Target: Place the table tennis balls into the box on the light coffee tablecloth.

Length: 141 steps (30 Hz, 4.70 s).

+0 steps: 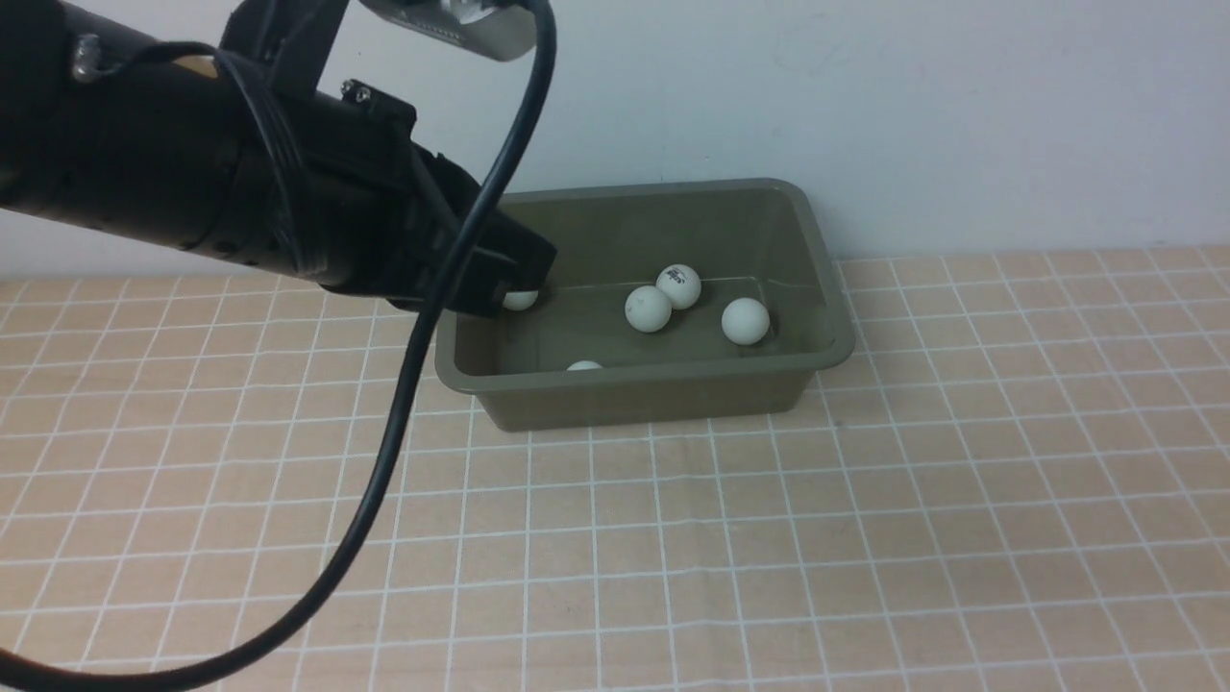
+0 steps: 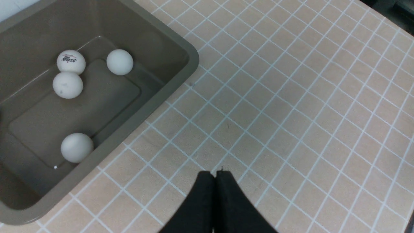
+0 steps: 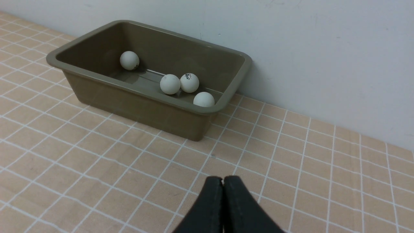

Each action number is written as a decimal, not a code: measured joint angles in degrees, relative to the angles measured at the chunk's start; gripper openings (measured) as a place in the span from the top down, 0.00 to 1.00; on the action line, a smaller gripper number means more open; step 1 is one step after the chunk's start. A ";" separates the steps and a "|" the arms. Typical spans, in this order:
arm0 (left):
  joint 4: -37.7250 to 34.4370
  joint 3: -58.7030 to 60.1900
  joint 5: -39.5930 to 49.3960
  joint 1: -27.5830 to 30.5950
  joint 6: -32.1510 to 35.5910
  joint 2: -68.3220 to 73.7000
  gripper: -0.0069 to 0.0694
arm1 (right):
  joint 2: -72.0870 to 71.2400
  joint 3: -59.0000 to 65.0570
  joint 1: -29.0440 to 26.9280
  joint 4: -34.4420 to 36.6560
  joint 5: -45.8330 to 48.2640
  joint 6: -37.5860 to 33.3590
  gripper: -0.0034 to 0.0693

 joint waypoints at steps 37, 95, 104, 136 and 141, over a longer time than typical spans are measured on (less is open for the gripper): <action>12.75 45.83 -22.27 23.98 -1.40 -53.74 1.00 | 0.00 0.00 0.00 -0.05 0.00 0.00 0.97; 39.20 73.79 -26.64 23.98 -31.59 -75.71 1.00 | 0.00 0.00 0.00 -0.05 0.06 0.00 0.97; 39.20 73.79 -26.75 23.98 -31.59 -75.71 1.00 | 0.00 0.00 0.00 -0.05 0.06 0.00 0.97; 39.20 73.84 -26.81 23.98 -31.59 -75.71 1.00 | -15.91 10.83 -30.03 4.93 -4.27 -0.09 0.97; 39.20 73.84 -26.81 23.98 -31.59 -75.71 1.00 | -18.30 19.41 -30.03 5.14 -6.10 -0.02 0.97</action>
